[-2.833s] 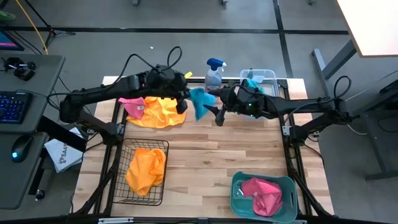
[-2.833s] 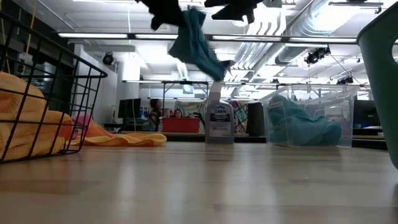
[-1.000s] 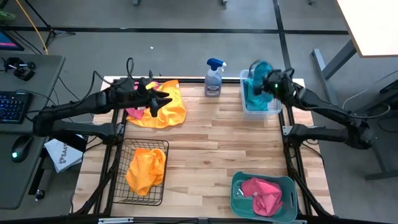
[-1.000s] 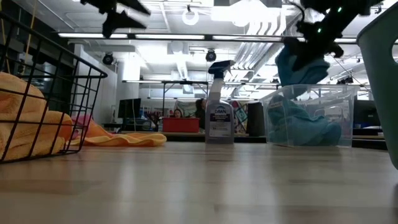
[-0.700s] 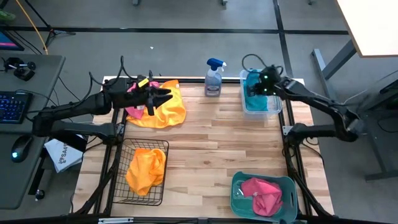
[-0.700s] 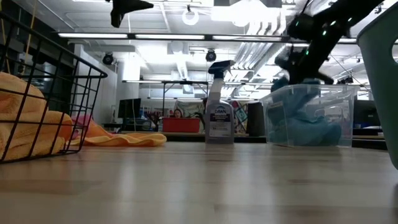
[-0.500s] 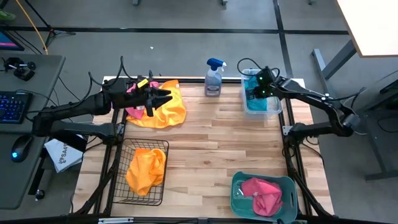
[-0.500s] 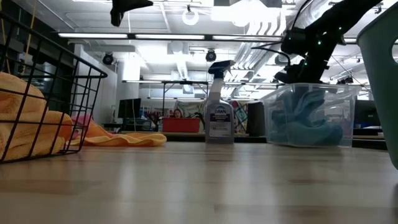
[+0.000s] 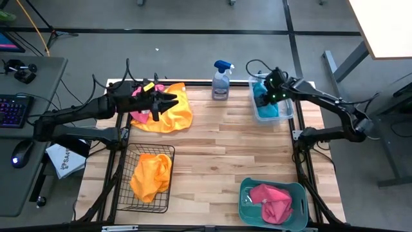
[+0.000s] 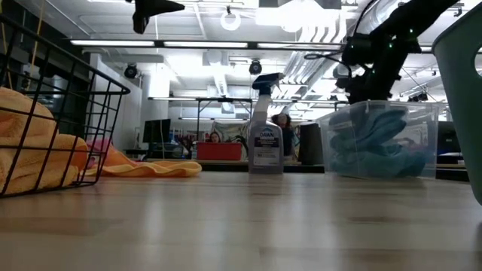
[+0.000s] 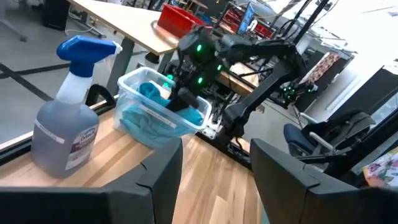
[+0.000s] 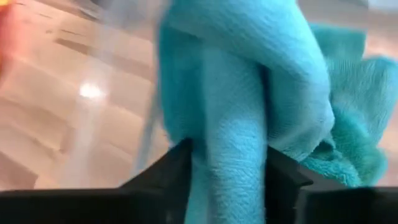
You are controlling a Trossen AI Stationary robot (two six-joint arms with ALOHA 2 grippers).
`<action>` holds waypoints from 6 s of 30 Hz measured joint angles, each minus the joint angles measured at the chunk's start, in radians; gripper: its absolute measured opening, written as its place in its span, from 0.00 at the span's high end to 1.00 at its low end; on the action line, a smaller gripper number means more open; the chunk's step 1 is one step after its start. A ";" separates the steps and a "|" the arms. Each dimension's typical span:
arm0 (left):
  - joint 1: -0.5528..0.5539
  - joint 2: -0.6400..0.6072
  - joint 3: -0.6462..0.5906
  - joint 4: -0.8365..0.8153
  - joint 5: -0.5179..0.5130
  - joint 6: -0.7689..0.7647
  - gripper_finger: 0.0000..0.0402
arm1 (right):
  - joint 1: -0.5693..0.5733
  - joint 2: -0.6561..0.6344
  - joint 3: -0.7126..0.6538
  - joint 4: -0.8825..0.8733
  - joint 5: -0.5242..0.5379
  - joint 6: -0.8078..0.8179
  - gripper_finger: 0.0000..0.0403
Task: Sort microfiber towel by color & place in baskets
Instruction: Put the blue microfiber towel into the transparent bin, then put the orange microfiber towel into the black wire basket
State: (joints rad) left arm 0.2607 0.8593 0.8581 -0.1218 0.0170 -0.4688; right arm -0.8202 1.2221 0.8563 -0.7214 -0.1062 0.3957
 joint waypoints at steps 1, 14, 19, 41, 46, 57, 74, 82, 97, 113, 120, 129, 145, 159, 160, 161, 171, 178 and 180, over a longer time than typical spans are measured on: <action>0.000 0.000 0.000 -0.005 0.000 0.001 0.56 | 0.000 0.000 0.028 -0.025 -0.002 -0.023 0.58; 0.000 0.000 0.000 -0.062 -0.002 0.001 0.56 | 0.012 0.019 0.459 -0.464 0.016 -0.644 0.41; 0.000 0.000 0.000 -0.062 -0.002 0.001 0.56 | 0.066 0.107 0.474 -0.592 0.097 -1.036 0.59; 0.000 0.000 0.000 -0.062 -0.002 0.001 0.56 | 0.000 0.536 0.431 -0.435 0.105 -1.303 1.00; 0.000 0.000 0.000 -0.061 -0.003 0.001 0.56 | 0.000 0.510 0.457 -0.474 0.122 -1.303 1.00; 0.000 0.000 0.000 -0.060 -0.008 0.063 0.56 | 0.004 0.340 0.687 -0.628 0.039 -1.195 1.00; 0.092 0.365 0.270 -0.760 -0.124 0.218 0.56 | 0.292 0.062 0.719 -0.346 -0.471 -0.486 1.00; 0.165 0.552 0.218 -0.850 -0.120 0.333 0.56 | 0.513 0.068 0.618 -0.317 -0.171 -0.319 0.76; 0.258 0.691 0.105 -0.630 -0.213 0.296 0.56 | 0.665 0.068 0.364 -0.214 0.027 -0.160 0.36; 0.292 0.934 0.112 -0.598 -0.117 0.358 0.58 | 0.671 0.068 0.339 -0.168 0.028 -0.115 0.36; 0.271 0.816 0.100 -0.577 -0.052 0.372 0.96 | 0.671 0.068 0.339 -0.159 0.029 -0.120 0.36; 0.181 0.295 0.172 -0.566 0.045 0.335 1.00 | 0.663 0.068 0.339 -0.006 0.173 -0.202 0.36; -0.369 -0.151 0.324 -0.531 0.245 -0.253 1.00 | 0.549 0.068 0.339 0.102 0.194 -0.246 0.36; -0.621 -0.009 0.348 -1.260 0.174 -0.592 1.00 | 0.545 0.069 0.339 0.091 0.193 -0.244 0.36; -0.629 0.012 0.348 -1.255 0.171 -0.593 1.00 | 0.545 0.069 0.339 0.090 0.193 -0.247 0.36; -0.637 0.037 0.348 -1.234 0.170 -0.586 1.00 | 0.545 0.069 0.339 0.090 0.193 -0.247 0.36; -0.777 0.291 0.343 -0.947 0.188 -0.339 1.00 | 0.529 0.069 0.339 0.091 0.193 -0.301 0.36; -0.906 0.278 0.096 -0.783 0.299 -0.537 1.00 | 0.525 0.069 0.339 0.089 0.192 -0.327 0.36; -0.927 0.247 0.022 -0.740 0.235 -0.624 1.00 | 0.525 0.069 0.339 0.081 0.181 -0.333 0.36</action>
State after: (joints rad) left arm -0.6663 1.1064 0.8806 -0.8617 0.2520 -1.0933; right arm -0.2951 1.2911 1.1954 -0.6405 0.0750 0.0623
